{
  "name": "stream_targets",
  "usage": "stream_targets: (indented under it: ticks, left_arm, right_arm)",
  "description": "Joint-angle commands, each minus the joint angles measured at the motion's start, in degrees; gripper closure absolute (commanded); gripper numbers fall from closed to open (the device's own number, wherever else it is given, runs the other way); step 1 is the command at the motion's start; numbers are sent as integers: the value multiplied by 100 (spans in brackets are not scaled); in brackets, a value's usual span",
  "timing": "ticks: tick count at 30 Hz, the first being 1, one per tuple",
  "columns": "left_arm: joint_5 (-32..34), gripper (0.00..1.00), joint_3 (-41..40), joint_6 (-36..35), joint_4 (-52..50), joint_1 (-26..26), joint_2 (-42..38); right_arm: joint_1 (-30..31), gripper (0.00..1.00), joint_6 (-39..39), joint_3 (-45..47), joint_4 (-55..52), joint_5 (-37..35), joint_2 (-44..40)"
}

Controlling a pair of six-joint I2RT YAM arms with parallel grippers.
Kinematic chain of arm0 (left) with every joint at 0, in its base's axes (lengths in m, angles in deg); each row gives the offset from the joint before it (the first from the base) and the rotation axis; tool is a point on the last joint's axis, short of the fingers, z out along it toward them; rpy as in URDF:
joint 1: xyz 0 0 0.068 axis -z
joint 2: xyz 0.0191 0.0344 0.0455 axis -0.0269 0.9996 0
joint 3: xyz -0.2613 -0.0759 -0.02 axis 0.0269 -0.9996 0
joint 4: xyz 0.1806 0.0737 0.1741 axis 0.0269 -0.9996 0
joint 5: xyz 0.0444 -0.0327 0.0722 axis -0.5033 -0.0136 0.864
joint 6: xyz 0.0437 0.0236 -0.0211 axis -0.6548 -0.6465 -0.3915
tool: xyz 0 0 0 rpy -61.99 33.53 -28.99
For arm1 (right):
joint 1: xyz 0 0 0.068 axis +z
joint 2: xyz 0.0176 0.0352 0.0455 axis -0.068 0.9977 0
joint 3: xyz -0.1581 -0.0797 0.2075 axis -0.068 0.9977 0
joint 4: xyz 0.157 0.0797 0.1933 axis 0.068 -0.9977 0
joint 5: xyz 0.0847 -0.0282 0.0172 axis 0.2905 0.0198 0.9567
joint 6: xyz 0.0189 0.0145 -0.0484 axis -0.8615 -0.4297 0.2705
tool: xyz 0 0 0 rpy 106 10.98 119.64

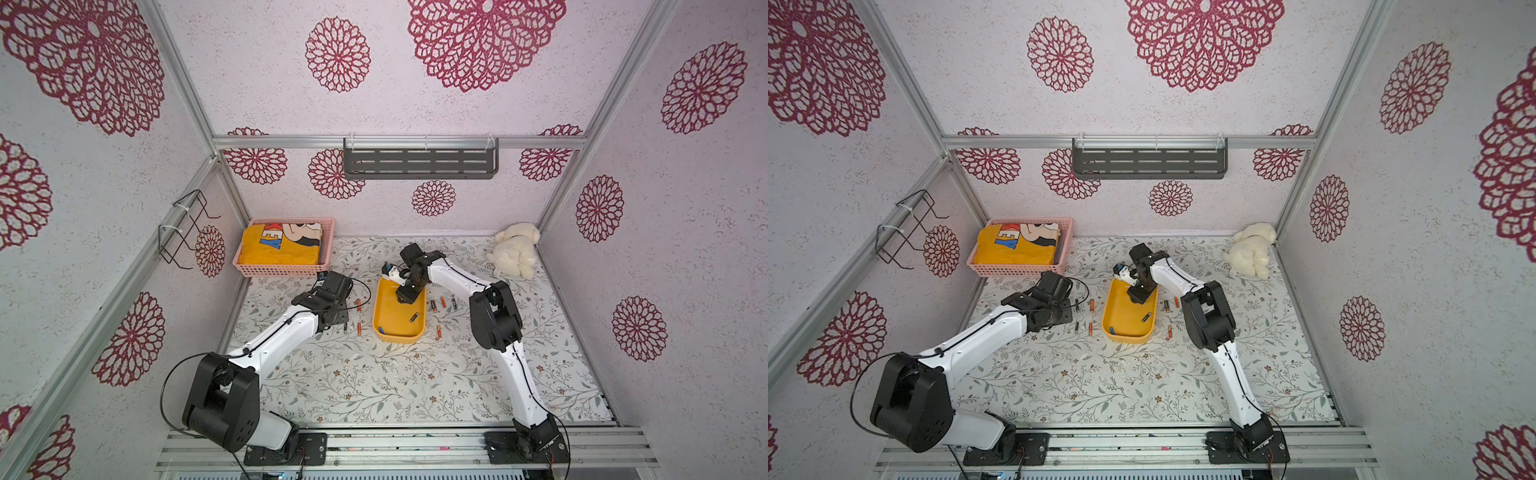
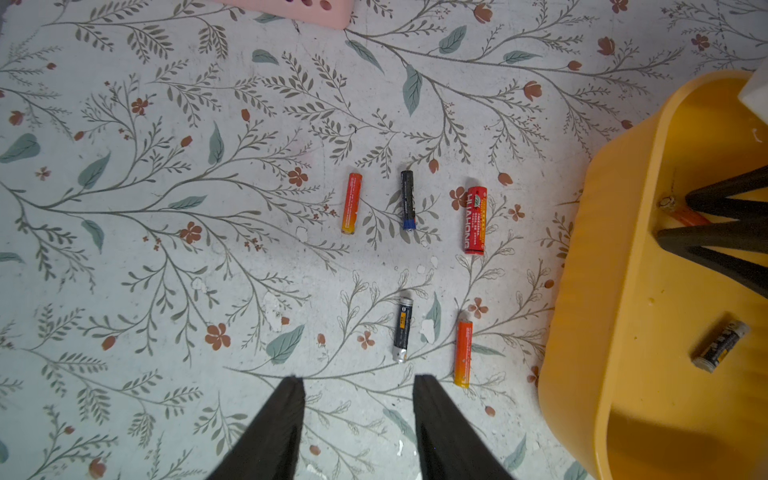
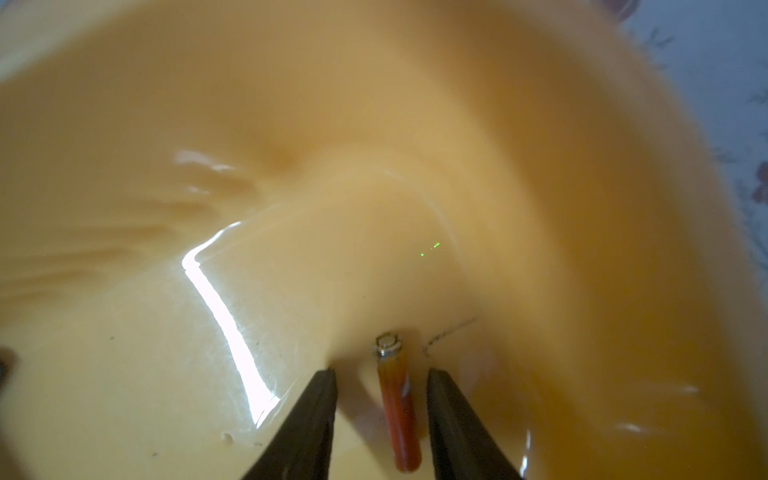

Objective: Take the batteries out of the storage box
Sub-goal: Pick up the battery from the storage box.

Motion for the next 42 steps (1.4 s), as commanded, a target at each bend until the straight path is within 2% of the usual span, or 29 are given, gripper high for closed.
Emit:
stream_targets:
  ticks: [1,7,10,17,25,34,42]
  left_arm:
    - [-77,54,155,5,45,-29,113]
    - [-73,54,216,-40,31,-33,140]
    - [-70,54,234,-44,39,-34,155]
    - [-166,54,343,-61,39,-29,211]
    - [-184,54,408,-104,56,-31,152]
    - [-148,54,491,-88,111,-30,160]
    - [-38,54,529,-93,126,-35,68]
  right_arm:
    - [39,56,296,-88,-432,-87,-161]
    - [47,60,539,-84,-528,-228,-100]
    - [46,69,554,-99,-512,-305,-51]
    - [47,82,480,-151,-512,-229,40]
    - [48,100,46,-327,-665,14,17]
    - [13,100,-1247,-361,-345,531,-526]
    - [-31,100,-2264,-327,-209,515,-836]
